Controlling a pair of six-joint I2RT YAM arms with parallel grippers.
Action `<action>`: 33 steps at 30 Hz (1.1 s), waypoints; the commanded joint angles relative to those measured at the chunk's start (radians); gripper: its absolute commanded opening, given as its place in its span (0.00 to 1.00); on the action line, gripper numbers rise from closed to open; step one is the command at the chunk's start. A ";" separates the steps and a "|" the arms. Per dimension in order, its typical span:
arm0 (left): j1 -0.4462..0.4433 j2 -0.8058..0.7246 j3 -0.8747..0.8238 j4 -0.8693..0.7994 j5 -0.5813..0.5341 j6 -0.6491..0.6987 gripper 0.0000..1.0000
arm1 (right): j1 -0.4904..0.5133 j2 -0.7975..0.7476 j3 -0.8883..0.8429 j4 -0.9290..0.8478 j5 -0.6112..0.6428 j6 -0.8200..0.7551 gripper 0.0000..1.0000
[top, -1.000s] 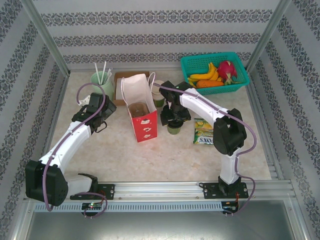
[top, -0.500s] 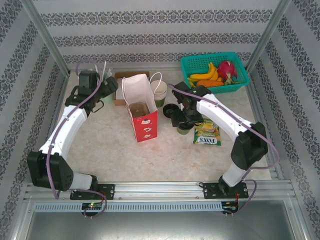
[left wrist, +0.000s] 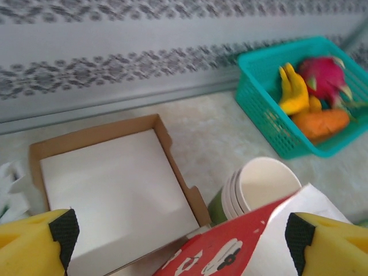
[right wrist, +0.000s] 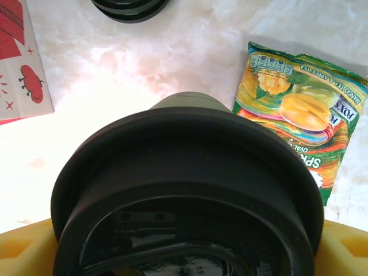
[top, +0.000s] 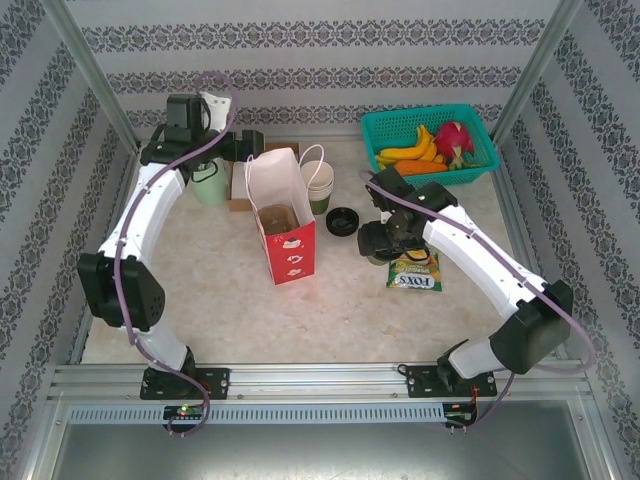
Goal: Pack the takeout coffee
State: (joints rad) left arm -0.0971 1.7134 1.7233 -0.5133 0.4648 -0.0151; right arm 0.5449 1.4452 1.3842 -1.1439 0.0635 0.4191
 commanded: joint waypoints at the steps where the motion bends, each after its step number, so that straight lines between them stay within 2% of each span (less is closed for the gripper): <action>1: -0.017 0.047 0.104 -0.147 0.104 0.199 0.89 | -0.010 -0.033 0.001 -0.019 0.009 -0.007 0.61; 6: -0.039 0.108 0.169 -0.211 0.107 0.298 0.84 | -0.011 -0.066 0.015 -0.033 0.001 -0.008 0.60; 9: -0.055 0.161 0.246 -0.309 0.088 0.344 0.76 | -0.006 -0.071 0.053 -0.076 -0.026 -0.015 0.59; 12: -0.060 0.178 0.272 -0.347 0.092 0.341 0.61 | 0.010 -0.077 0.114 -0.168 -0.070 -0.031 0.59; 14: -0.066 0.171 0.271 -0.350 0.083 0.324 0.46 | 0.022 -0.073 0.179 -0.243 -0.088 -0.033 0.59; 17: -0.083 0.149 0.259 -0.355 0.057 0.280 0.34 | 0.050 -0.061 0.280 -0.310 -0.097 -0.028 0.58; 24: -0.158 0.057 0.137 -0.290 -0.097 0.094 0.25 | 0.118 -0.018 0.483 -0.265 -0.165 -0.038 0.56; 26: -0.185 0.036 0.121 -0.286 -0.172 0.016 0.22 | 0.127 0.007 0.552 -0.268 -0.171 -0.049 0.56; 33: -0.248 -0.027 0.043 -0.282 -0.264 -0.165 0.22 | 0.166 0.084 0.736 -0.300 -0.181 -0.076 0.55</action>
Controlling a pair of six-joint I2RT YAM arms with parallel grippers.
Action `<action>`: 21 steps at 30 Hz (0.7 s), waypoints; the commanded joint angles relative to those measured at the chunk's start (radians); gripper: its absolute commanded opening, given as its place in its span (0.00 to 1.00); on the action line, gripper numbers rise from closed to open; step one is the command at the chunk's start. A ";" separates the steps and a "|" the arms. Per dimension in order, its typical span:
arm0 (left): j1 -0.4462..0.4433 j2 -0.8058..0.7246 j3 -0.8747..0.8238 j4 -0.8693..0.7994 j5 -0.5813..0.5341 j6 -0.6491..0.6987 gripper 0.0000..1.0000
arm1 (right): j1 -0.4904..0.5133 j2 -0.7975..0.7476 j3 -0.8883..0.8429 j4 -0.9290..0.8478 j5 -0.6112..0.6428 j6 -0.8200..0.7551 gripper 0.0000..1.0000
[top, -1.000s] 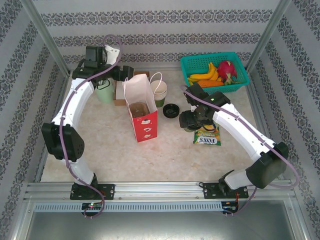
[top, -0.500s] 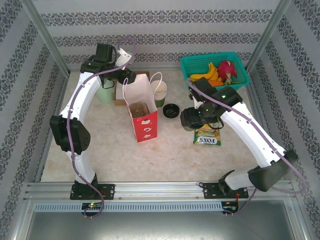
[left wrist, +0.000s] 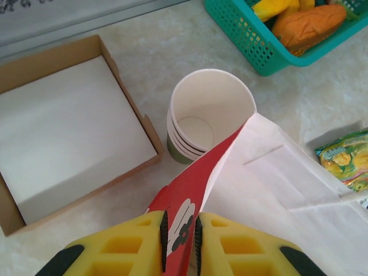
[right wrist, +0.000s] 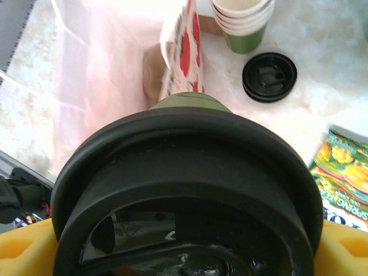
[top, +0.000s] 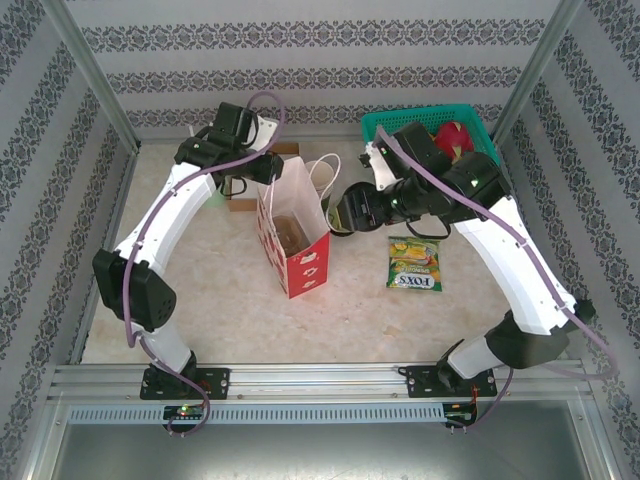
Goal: Pack the takeout coffee
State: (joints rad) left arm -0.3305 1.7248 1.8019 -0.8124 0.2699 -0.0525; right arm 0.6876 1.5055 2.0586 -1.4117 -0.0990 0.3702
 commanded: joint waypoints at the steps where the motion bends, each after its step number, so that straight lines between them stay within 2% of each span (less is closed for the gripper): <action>1: -0.017 -0.044 -0.045 0.014 -0.067 -0.139 0.22 | 0.029 0.032 0.082 -0.039 -0.018 -0.030 0.55; 8: -0.024 -0.066 -0.081 -0.004 -0.017 -0.207 0.22 | 0.070 0.087 0.163 0.020 -0.069 -0.003 0.55; 14: -0.022 -0.073 -0.091 0.004 -0.003 -0.217 0.23 | 0.114 0.234 0.305 -0.052 0.082 0.022 0.54; 16: -0.023 -0.073 -0.091 0.006 0.000 -0.218 0.23 | 0.123 0.280 0.354 -0.074 0.088 0.022 0.54; 21: -0.023 -0.071 -0.086 0.007 0.015 -0.208 0.30 | 0.157 0.325 0.307 0.051 -0.042 0.057 0.54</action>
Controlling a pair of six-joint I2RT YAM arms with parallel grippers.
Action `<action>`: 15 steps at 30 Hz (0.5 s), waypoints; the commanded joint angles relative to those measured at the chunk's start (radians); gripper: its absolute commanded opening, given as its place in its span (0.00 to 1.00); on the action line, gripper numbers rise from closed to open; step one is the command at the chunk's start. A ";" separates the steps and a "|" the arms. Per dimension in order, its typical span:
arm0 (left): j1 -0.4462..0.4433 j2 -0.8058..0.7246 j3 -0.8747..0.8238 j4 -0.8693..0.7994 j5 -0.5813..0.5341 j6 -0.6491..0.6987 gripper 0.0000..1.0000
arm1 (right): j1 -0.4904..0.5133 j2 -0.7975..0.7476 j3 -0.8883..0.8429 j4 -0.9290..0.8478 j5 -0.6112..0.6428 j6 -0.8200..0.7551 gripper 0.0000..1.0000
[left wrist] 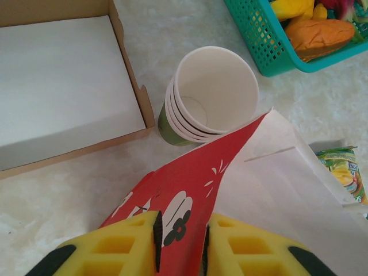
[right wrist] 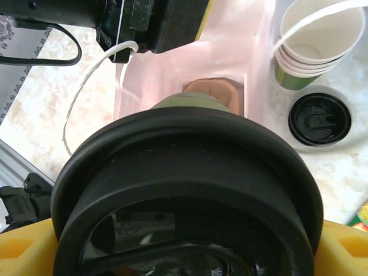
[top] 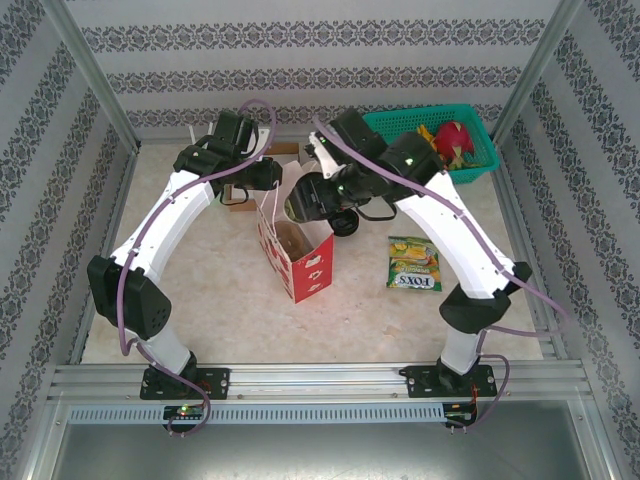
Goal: Pack the takeout coffee
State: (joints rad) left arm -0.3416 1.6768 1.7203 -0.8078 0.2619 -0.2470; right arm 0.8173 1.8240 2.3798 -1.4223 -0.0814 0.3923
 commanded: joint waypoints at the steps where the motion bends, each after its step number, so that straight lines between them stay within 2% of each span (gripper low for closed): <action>1: -0.011 -0.022 0.004 -0.007 0.025 -0.006 0.31 | 0.029 0.012 -0.028 0.078 -0.077 0.036 0.54; 6: -0.011 -0.040 0.046 -0.037 0.005 0.023 0.41 | 0.031 0.037 -0.044 0.087 -0.052 0.042 0.54; 11: -0.011 -0.066 0.033 -0.041 0.002 0.035 0.47 | 0.031 0.039 -0.113 0.158 -0.122 0.057 0.54; 15: -0.007 -0.105 0.008 -0.041 -0.024 0.044 0.55 | 0.029 0.049 -0.134 0.151 -0.101 0.069 0.54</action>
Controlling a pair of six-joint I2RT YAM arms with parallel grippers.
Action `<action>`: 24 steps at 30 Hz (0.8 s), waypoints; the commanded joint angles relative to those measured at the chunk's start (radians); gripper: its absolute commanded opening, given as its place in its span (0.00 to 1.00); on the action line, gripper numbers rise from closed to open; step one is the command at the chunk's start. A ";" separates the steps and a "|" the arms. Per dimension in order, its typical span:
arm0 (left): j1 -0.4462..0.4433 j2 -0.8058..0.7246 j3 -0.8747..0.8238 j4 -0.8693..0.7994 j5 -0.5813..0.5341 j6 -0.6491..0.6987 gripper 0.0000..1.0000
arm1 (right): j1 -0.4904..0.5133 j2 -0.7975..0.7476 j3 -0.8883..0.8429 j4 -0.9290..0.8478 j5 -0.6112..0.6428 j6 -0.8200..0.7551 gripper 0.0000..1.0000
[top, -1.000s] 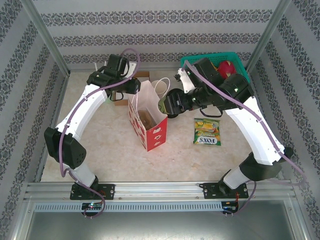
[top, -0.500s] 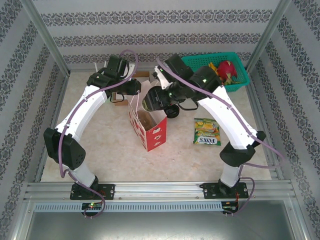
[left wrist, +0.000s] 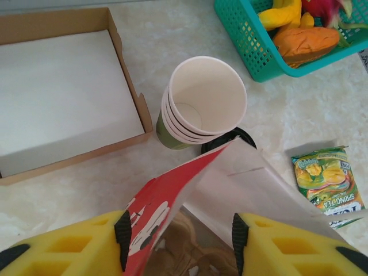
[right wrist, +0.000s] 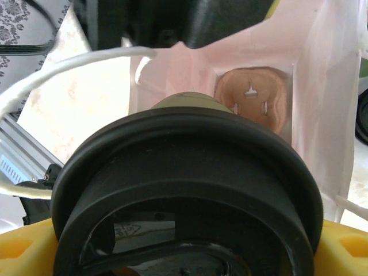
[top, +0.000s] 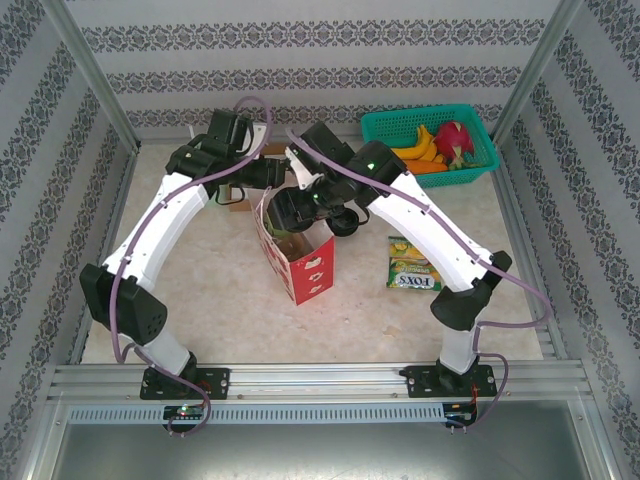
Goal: Pack the takeout coffee
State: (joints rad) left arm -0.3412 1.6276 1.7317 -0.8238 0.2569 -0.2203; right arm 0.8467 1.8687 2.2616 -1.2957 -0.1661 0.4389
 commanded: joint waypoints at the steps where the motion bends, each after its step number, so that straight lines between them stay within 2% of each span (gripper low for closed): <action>1: -0.007 -0.068 -0.011 -0.022 -0.016 0.018 0.55 | 0.000 0.002 -0.029 0.035 -0.024 0.027 0.54; 5: -0.006 -0.099 -0.036 -0.020 0.019 0.038 0.56 | 0.000 -0.002 -0.079 0.079 -0.065 0.042 0.54; 12: -0.004 -0.145 -0.087 -0.023 -0.012 0.064 0.57 | -0.002 0.007 -0.071 0.022 0.046 0.048 0.54; 19: 0.003 -0.195 -0.136 -0.009 0.030 0.086 0.57 | -0.001 0.019 -0.058 -0.015 0.069 0.044 0.54; 24: 0.011 -0.235 -0.179 0.010 0.014 0.087 0.56 | 0.002 0.049 -0.003 -0.086 0.111 0.023 0.54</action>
State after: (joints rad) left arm -0.3386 1.4292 1.5780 -0.8238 0.2646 -0.1566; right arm 0.8471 1.8915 2.2135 -1.3125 -0.1059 0.4717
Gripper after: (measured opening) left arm 0.566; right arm 0.819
